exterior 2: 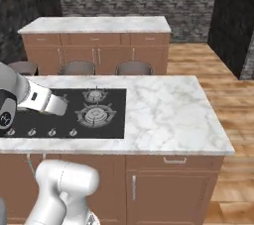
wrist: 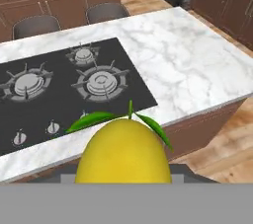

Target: Grab the garlic and lemon from the fridge, place them in the blender, close the lid, and turn on the blender to create a marinade.

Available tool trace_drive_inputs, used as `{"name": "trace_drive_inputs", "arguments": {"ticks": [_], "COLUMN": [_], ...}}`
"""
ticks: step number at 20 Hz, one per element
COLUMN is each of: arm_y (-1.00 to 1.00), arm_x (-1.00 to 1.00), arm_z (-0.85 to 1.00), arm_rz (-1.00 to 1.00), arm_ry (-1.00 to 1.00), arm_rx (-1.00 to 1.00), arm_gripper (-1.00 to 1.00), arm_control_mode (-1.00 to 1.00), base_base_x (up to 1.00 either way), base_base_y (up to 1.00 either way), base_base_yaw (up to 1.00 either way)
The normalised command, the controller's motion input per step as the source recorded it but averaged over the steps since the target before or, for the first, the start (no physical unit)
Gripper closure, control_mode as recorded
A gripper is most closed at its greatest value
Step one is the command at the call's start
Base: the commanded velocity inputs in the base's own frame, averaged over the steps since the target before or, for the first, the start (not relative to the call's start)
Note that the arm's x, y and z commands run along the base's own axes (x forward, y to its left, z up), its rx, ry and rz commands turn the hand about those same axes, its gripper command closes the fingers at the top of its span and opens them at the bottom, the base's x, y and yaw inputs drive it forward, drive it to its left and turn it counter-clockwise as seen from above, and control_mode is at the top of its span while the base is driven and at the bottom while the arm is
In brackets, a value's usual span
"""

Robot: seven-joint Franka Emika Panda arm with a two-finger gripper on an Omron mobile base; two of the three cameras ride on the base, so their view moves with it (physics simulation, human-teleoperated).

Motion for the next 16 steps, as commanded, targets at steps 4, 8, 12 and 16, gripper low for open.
{"name": "trace_drive_inputs", "arguments": {"ticks": [4, 8, 12, 16], "arm_y": [0.00, 0.00, 0.00, 0.00], "arm_x": [0.00, 0.00, 0.00, 0.00], "arm_z": [0.00, 0.00, 0.00, 0.00], "arm_rz": [0.00, 0.00, 0.00, 0.00], "arm_ry": [0.00, 0.00, 0.00, 0.00], "arm_rx": [0.00, 0.00, 0.00, 0.00], "arm_gripper": [1.00, 1.00, 1.00, 1.00], "arm_control_mode": [1.00, 1.00, 1.00, 1.00], "base_base_x": [0.00, 0.04, 0.27, 0.46], "base_base_y": [-1.00, -0.96, -0.85, -0.85], "base_base_yaw": [-0.68, -0.73, -0.73, -0.66]}}
